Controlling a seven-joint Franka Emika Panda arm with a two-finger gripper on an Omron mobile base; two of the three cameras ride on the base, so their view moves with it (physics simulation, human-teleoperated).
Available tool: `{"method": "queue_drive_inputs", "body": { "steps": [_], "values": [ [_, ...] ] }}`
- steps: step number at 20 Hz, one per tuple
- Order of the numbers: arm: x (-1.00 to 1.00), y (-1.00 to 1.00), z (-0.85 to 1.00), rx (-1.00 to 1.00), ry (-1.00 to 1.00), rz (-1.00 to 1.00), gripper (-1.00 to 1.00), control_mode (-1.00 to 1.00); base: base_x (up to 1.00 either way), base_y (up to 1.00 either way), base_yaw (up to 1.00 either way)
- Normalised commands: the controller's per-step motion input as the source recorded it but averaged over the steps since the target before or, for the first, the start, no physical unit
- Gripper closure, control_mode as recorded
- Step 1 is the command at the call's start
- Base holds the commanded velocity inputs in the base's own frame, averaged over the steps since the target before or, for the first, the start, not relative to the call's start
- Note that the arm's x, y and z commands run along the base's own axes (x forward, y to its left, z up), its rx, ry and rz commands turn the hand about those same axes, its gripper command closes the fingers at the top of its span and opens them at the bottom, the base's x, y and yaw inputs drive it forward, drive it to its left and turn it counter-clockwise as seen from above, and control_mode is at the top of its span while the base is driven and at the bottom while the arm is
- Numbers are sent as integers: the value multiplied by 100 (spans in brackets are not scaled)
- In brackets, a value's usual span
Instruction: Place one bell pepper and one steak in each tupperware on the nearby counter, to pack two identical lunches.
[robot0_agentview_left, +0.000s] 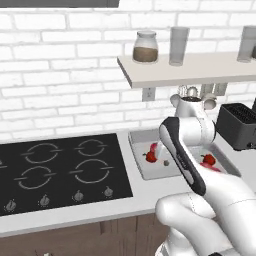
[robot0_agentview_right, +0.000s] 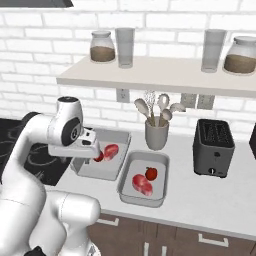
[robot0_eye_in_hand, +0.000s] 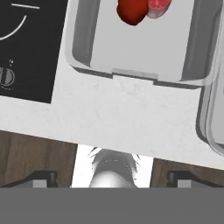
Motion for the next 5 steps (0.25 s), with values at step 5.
{"method": "queue_drive_inputs", "body": {
  "steps": [5],
  "values": [
    [-22, 0, 31, 0, -9, 0, -100, -100, 0, 0, 0]
  ]
}}
